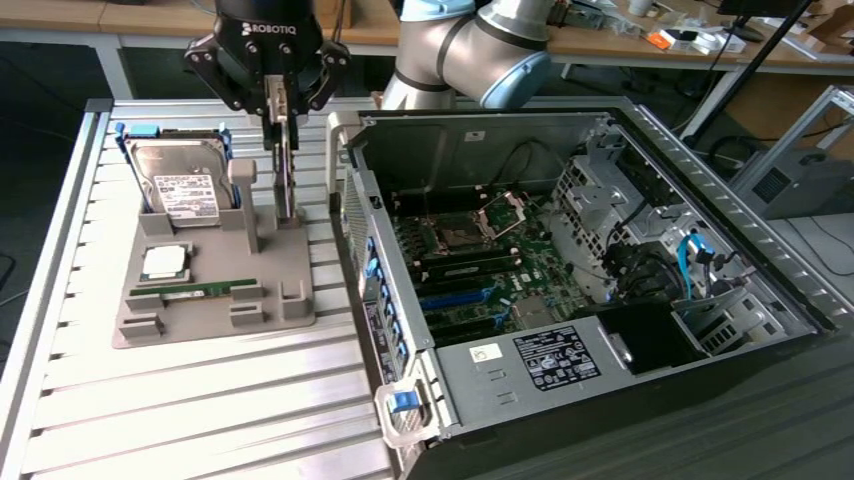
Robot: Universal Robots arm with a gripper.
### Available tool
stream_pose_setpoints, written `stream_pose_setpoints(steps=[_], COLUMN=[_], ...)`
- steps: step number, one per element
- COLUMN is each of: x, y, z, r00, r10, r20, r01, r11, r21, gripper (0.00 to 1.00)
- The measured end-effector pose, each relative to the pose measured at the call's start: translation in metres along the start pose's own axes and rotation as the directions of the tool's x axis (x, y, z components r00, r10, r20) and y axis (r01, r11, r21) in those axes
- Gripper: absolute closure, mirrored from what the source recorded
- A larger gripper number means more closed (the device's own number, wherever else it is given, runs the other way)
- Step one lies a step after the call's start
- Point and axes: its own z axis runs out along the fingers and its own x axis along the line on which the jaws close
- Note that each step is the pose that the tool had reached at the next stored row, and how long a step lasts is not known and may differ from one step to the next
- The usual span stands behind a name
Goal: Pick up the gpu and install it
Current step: 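Pick up the gpu and move the gpu toward the slot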
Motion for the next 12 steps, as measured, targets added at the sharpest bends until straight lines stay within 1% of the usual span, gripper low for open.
stream_pose_setpoints(steps=[12], x=[-0.0001], y=[-0.0002], z=[-0.0025], r00=[1.0000], r10=[0.000], r20=[0.0000], r01=[0.000], r11=[1.0000], r21=[0.0000], gripper=[0.73])
